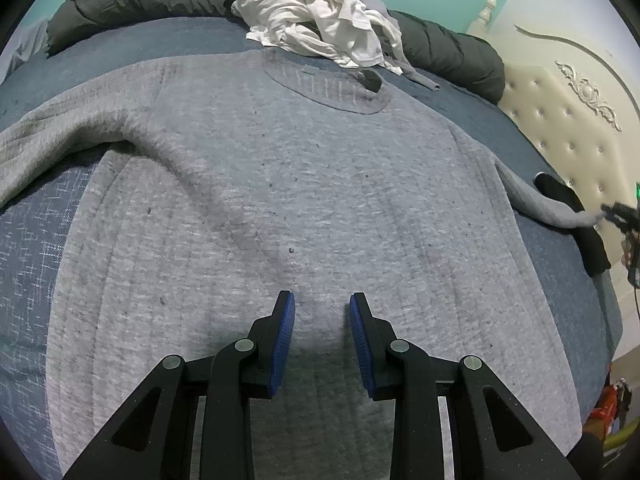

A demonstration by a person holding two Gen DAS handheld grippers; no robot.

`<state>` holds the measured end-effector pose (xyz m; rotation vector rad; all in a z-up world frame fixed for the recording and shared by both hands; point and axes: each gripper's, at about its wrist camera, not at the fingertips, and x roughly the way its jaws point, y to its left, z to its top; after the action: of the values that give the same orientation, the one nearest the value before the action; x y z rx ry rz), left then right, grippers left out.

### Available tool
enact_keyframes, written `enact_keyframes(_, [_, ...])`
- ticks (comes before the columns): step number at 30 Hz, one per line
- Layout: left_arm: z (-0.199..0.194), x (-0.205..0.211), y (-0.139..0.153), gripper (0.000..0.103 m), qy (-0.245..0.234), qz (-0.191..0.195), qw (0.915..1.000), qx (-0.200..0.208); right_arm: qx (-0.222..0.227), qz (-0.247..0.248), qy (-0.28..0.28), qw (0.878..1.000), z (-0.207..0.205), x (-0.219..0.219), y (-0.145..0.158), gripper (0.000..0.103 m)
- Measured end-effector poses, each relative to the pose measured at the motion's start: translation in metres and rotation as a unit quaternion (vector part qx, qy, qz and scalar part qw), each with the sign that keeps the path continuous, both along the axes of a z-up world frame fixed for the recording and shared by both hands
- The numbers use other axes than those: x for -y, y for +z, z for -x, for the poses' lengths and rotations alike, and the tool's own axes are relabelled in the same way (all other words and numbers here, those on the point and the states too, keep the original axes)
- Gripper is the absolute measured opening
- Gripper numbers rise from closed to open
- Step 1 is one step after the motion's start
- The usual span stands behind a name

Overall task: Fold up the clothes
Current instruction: 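Lay the sleeve on the bed and open the right gripper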

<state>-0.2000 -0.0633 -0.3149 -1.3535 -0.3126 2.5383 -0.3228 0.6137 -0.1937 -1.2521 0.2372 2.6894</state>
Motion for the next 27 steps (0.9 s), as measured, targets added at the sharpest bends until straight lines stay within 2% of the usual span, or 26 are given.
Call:
enact_keyframes(5, [0.002, -0.001, -0.003, 0.031, -0.002, 0.004, 1.0, 0.003, 0.047, 0.025, 0.106, 0.993, 0.044, 0.097, -0.024, 0.049])
enact_keyframes(9, [0.004, -0.002, -0.008, 0.031, -0.006, 0.007, 0.9999, 0.008, 0.074, 0.031, 0.153, 0.985, 0.079, 0.153, -0.047, 0.049])
enact_keyframes(16, [0.008, -0.003, -0.011, 0.031, -0.007, 0.008, 0.9999, 0.009, 0.1, 0.017, 0.219, 0.97, 0.144, 0.187, -0.092, 0.052])
enact_keyframes(24, [0.008, -0.003, -0.016, 0.031, -0.005, 0.008, 0.9999, 0.012, 0.127, -0.039, 0.266, 0.955, 0.177, 0.214, -0.125, 0.052])
enact_keyframes(25, [0.008, -0.003, -0.016, 0.031, -0.005, 0.008, 0.9999, 0.012, 0.129, -0.04, 0.273, 0.952, 0.178, 0.216, -0.129, 0.051])
enact_keyframes(27, [0.008, -0.003, -0.017, 0.031, -0.005, 0.007, 0.9999, 0.012, 0.128, -0.044, 0.283, 0.95, 0.178, 0.219, -0.134, 0.036])
